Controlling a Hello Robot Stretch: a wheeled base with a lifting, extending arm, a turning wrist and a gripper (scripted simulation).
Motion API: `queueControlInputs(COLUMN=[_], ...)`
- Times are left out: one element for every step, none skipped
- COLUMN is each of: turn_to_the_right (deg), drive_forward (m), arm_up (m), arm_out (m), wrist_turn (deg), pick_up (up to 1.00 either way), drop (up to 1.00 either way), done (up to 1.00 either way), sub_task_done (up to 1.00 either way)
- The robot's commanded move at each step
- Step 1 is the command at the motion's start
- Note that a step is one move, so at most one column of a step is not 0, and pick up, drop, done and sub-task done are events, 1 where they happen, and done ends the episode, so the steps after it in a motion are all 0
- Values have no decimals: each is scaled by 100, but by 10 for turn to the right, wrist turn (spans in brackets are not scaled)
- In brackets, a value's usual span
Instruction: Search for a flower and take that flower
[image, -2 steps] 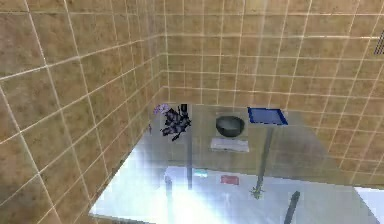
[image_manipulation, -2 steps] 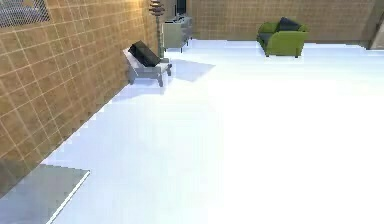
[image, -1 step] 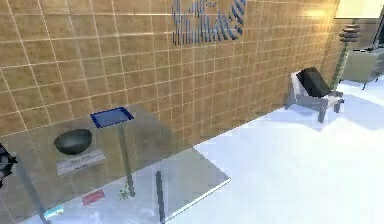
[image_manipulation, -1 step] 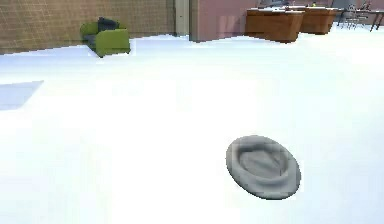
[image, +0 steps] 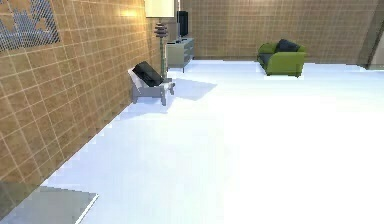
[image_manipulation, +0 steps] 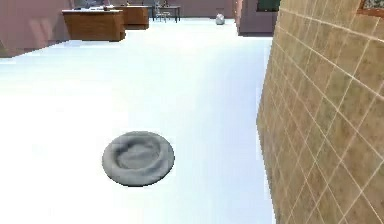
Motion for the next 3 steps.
queueControlInputs(turn_to_the_right=[180,0,-450], drive_forward=[0,5,0], arm_up=[0,0,0], arm_out=[0,0,0], wrist_turn=[0,0,0], pick_up=[0,0,0], drop=[0,0,0], done=[0,0,0], sub_task_done=[0,0,0])
